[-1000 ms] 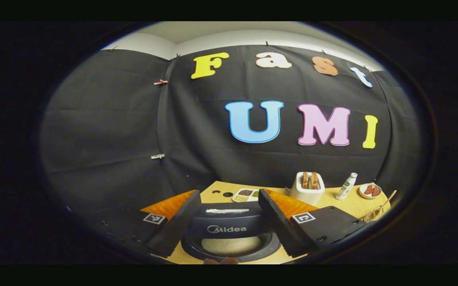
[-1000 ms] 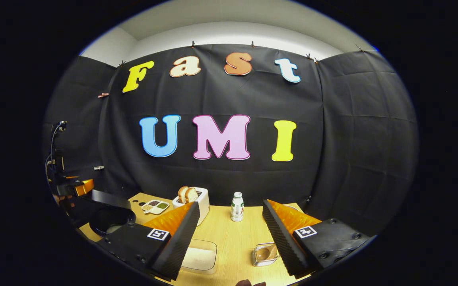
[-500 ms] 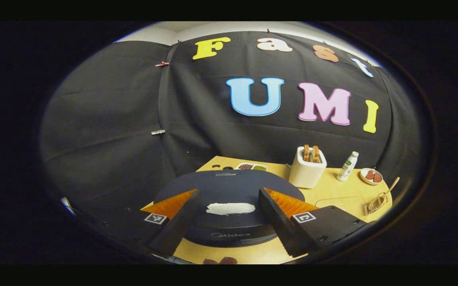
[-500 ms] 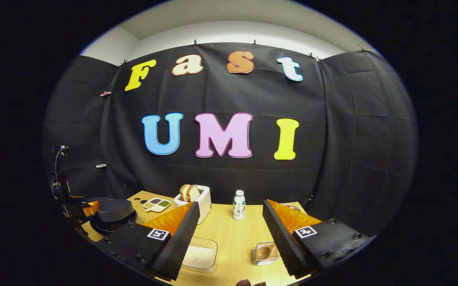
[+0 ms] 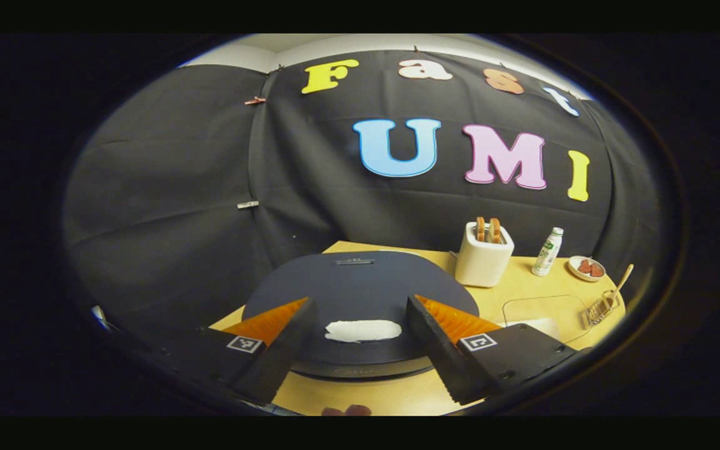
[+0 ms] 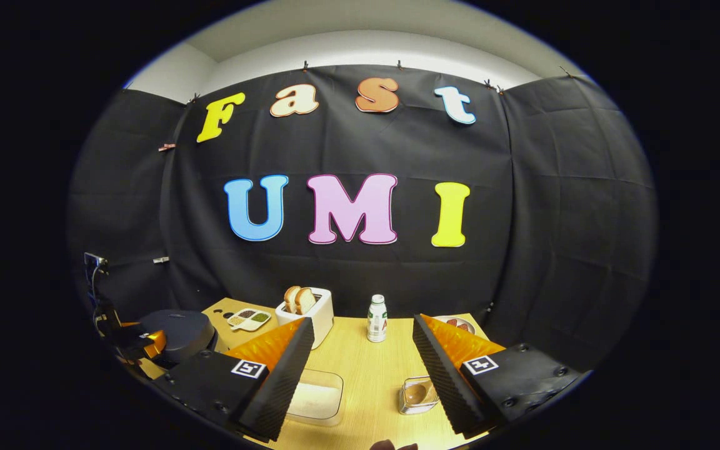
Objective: Close the left gripper, press the button to open the rice cooker; take a wooden spoon from the chopstick holder with the right hand, scoop a spoonful of rice and pour it into the rice cooker, then put the wooden spoon back into the chopstick holder.
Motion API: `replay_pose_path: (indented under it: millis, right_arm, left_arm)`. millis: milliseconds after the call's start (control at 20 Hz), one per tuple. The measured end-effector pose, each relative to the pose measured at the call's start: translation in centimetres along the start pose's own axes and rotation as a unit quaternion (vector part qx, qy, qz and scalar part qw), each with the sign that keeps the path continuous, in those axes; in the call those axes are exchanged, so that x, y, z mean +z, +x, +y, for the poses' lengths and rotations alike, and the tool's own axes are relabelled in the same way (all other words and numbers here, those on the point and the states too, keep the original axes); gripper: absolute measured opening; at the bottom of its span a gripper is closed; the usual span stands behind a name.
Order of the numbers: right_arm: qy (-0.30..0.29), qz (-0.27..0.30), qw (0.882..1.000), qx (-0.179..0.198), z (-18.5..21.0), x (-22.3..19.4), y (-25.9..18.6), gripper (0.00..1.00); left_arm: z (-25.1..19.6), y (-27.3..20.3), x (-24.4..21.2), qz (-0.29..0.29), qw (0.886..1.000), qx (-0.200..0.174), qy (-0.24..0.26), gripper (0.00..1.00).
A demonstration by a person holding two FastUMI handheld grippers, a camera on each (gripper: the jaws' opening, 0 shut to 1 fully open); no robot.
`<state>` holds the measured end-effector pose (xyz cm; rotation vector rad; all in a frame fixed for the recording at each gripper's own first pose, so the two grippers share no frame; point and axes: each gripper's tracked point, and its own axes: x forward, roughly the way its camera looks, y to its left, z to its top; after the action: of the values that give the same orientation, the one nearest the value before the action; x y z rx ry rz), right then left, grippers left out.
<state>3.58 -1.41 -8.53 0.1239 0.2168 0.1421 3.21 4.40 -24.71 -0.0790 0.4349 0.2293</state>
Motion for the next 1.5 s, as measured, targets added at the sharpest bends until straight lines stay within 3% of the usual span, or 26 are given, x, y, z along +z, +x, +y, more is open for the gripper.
replay_pose_path:
  millis: [250,550,1150,1500]
  right_arm:
    - [0.001,0.003,1.0,-0.001,-0.3,-0.3,-0.3,0.98]
    - [-0.002,0.006,1.0,0.005,0.1,-0.4,-0.2,0.98]
    - [0.003,0.011,1.0,0.012,0.0,-0.6,0.5,0.98]
    - [0.005,0.013,1.0,0.005,-0.6,-0.6,0.7,0.98]
  left_arm:
    - [-0.1,0.2,-1.7,0.023,1.0,-0.002,0.002,0.99]
    - [-0.2,0.1,-1.6,0.001,1.0,0.003,0.005,1.0]
    - [-0.4,0.2,-2.5,0.017,1.0,0.004,0.023,1.0]
    - [-0.4,0.3,-1.8,0.028,1.0,-0.002,0.005,0.99]
